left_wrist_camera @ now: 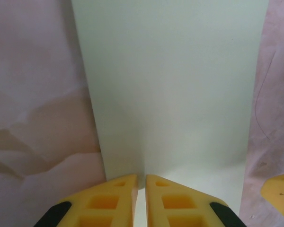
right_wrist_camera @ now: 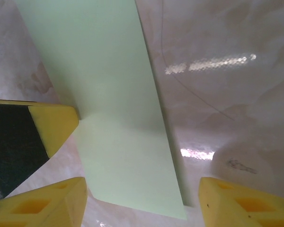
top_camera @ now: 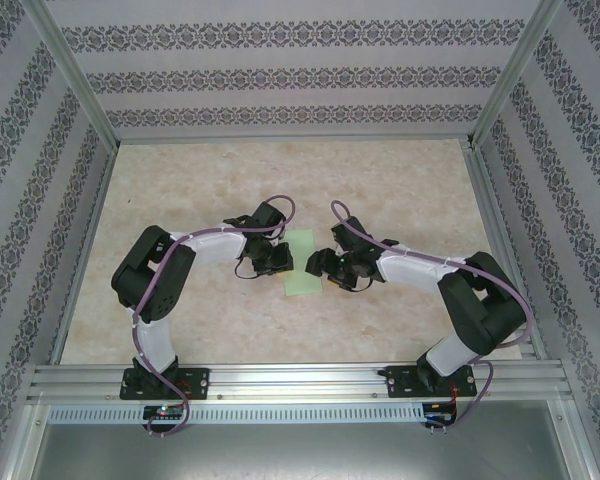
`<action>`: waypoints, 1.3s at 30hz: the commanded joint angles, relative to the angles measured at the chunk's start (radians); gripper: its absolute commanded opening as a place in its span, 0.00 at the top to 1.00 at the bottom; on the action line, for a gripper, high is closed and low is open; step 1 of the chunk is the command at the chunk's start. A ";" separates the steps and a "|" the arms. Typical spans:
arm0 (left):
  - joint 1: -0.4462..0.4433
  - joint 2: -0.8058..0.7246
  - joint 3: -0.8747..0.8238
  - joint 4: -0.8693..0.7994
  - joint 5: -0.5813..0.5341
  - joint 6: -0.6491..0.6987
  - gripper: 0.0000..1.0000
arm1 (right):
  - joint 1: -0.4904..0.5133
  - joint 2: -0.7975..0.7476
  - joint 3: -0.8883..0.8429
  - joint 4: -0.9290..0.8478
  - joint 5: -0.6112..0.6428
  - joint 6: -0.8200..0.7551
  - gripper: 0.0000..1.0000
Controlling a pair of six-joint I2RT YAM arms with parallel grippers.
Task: Fold a paper plane with a square sheet of paper (pick it up from the middle)
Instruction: Third fold the triangle at the center of the table.
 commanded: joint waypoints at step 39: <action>-0.003 0.045 -0.033 -0.074 -0.058 -0.009 0.86 | 0.014 -0.029 -0.155 0.337 -0.153 0.087 0.51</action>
